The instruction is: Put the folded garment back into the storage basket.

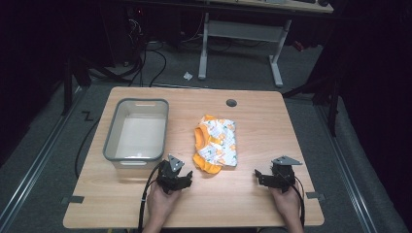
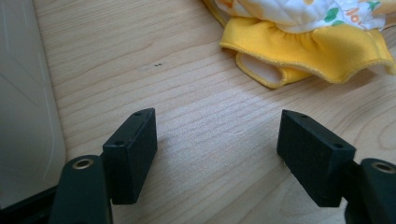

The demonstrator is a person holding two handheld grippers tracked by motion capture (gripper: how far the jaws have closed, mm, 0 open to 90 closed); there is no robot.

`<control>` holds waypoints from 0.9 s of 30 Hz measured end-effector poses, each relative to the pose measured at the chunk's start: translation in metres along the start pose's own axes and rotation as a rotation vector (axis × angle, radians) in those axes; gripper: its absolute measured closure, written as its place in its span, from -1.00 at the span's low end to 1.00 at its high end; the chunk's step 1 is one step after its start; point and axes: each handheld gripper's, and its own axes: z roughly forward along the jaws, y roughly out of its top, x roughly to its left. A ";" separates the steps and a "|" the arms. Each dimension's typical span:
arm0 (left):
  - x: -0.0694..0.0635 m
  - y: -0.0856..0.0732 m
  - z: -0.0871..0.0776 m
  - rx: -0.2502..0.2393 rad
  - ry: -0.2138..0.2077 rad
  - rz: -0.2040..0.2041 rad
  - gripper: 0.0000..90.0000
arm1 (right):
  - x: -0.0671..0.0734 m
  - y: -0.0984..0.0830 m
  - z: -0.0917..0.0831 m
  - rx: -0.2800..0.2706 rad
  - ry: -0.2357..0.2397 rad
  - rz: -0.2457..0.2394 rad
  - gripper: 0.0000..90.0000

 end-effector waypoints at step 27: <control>-0.001 0.000 0.000 0.010 -0.021 0.016 -0.43 | 0.000 0.000 0.000 0.000 0.004 -0.002 -0.63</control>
